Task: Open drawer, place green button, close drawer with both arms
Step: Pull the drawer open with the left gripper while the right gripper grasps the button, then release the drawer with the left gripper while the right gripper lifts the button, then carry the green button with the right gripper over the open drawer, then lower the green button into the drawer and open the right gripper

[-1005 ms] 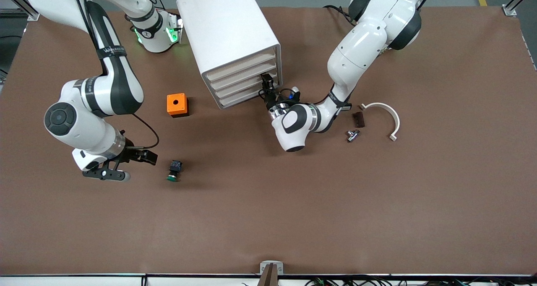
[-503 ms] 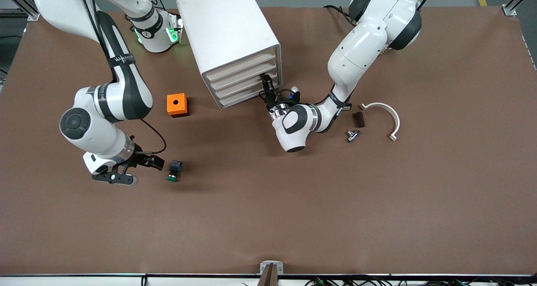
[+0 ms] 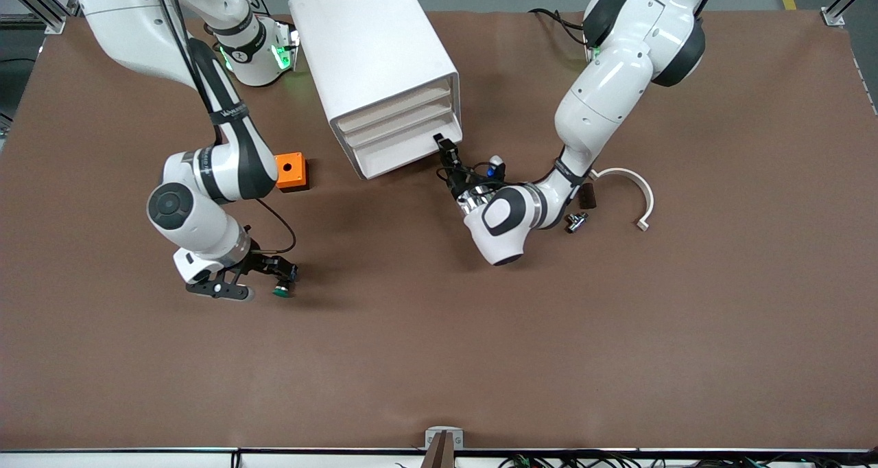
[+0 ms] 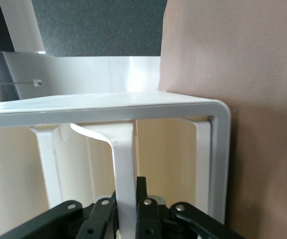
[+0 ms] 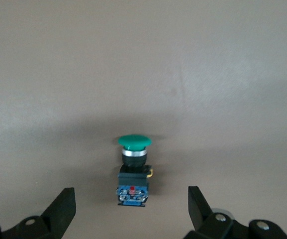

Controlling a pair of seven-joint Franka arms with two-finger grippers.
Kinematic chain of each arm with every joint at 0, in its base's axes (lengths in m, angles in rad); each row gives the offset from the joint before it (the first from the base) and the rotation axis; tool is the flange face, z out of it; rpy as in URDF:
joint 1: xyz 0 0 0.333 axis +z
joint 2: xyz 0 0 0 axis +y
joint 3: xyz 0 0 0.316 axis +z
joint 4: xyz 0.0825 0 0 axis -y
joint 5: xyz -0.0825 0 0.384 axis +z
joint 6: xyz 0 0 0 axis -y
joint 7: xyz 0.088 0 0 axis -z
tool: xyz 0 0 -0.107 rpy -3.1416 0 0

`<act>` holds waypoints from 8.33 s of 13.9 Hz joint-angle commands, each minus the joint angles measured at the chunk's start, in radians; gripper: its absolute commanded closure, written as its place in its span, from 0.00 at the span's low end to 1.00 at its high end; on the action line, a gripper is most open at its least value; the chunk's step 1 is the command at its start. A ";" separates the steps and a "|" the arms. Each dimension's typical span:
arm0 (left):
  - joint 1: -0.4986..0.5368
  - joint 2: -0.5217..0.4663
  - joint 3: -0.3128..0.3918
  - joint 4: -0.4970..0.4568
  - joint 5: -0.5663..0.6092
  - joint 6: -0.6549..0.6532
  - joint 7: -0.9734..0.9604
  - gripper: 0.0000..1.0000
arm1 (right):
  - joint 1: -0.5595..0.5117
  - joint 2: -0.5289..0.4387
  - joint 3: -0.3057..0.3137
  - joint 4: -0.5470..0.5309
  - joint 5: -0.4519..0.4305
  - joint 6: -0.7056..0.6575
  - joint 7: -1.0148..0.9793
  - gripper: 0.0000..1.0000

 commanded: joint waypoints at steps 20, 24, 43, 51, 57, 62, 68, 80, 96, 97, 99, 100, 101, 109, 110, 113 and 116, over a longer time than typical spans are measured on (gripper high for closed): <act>0.171 -0.043 0.044 0.120 -0.001 0.025 0.665 0.01 | 0.022 0.108 -0.011 -0.025 -0.031 0.096 0.114 0.00; 0.147 -0.098 0.083 0.184 0.095 0.095 0.968 0.01 | 0.019 0.118 -0.009 -0.020 -0.028 0.094 0.117 0.01; 0.016 -0.294 0.073 0.163 1.028 0.622 1.090 0.01 | 0.036 0.143 -0.009 0.004 -0.031 0.079 0.179 0.84; 0.016 -0.296 0.073 0.135 1.039 0.539 1.085 0.01 | 0.037 0.073 -0.006 0.033 -0.027 -0.073 0.244 0.97; 0.032 -0.294 0.045 0.134 1.036 0.536 1.095 0.01 | 0.078 -0.075 -0.002 0.044 -0.019 -0.272 0.388 1.00; 0.032 -0.293 0.045 0.134 1.037 0.536 1.095 0.01 | 0.169 -0.165 0.003 0.044 -0.015 -0.343 0.562 1.00; 0.033 -0.291 0.045 0.135 1.039 0.537 1.096 0.01 | 0.273 -0.215 0.008 0.037 0.028 -0.366 0.755 1.00; 0.033 -0.293 0.045 0.135 1.039 0.537 1.095 0.01 | 0.512 -0.182 0.008 0.027 0.030 -0.308 1.168 1.00; 0.032 -0.293 0.045 0.135 1.039 0.536 1.095 0.01 | 0.674 -0.073 0.006 0.029 0.028 -0.164 1.487 1.00; 0.032 -0.293 0.045 0.135 1.039 0.536 1.095 0.01 | 0.683 -0.067 0.006 0.029 0.028 -0.156 1.499 1.00; 0.032 -0.293 0.045 0.134 1.039 0.536 1.095 0.01 | 0.689 -0.060 0.006 0.034 0.028 -0.150 1.521 1.00; 0.032 -0.293 0.045 0.135 1.039 0.537 1.095 0.01 | 0.695 -0.057 0.006 0.034 0.028 -0.145 1.533 1.00; 0.032 -0.293 0.045 0.135 1.039 0.536 1.095 0.01 | 0.698 -0.055 0.006 0.034 0.028 -0.141 1.539 1.00; 0.033 -0.293 0.045 0.135 1.039 0.536 1.095 0.01 | 0.700 -0.043 0.006 0.038 0.028 -0.130 1.571 1.00; 0.033 -0.293 0.045 0.134 1.039 0.537 1.095 0.01 | 0.701 -0.043 0.006 0.038 0.028 -0.130 1.576 1.00; 0.035 -0.293 0.045 0.135 1.039 0.536 1.095 0.01 | 0.714 -0.043 0.006 0.040 0.028 -0.130 1.602 1.00; 0.035 -0.293 0.045 0.135 1.039 0.536 1.095 0.01 | 0.715 -0.043 0.006 0.041 0.028 -0.130 1.619 1.00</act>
